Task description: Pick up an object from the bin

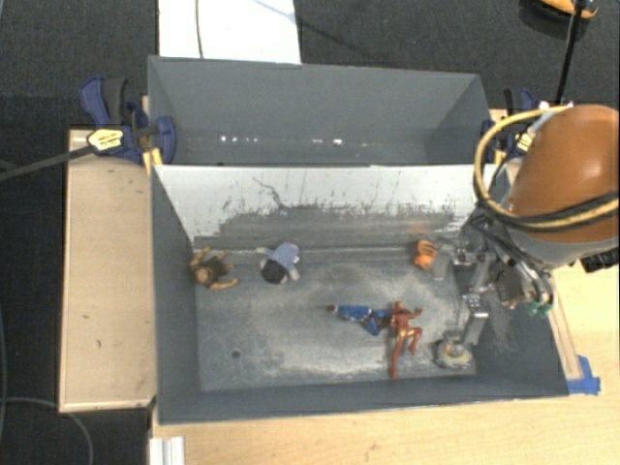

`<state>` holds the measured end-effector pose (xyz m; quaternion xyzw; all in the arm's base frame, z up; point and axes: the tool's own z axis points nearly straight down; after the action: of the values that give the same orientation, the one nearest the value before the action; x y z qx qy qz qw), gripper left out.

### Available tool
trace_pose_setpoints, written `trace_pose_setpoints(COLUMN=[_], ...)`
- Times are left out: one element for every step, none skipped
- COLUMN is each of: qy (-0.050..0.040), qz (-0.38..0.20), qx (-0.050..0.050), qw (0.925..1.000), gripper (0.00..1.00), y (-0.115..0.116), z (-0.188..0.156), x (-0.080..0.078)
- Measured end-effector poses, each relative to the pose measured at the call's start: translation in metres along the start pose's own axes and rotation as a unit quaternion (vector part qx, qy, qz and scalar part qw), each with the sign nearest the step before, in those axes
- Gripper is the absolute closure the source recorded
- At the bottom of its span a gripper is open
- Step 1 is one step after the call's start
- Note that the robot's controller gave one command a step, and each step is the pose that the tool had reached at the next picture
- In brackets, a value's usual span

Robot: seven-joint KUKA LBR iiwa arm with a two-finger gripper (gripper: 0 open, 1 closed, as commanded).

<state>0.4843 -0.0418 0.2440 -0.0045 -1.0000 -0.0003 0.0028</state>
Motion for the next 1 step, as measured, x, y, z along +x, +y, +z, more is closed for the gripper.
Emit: trace_pose_setpoints(qy=[-0.0042], qz=[-0.001], qx=[0.000], qw=[1.0000], gripper=[0.00], y=[0.0002], z=[-0.0042], x=[-0.0014])
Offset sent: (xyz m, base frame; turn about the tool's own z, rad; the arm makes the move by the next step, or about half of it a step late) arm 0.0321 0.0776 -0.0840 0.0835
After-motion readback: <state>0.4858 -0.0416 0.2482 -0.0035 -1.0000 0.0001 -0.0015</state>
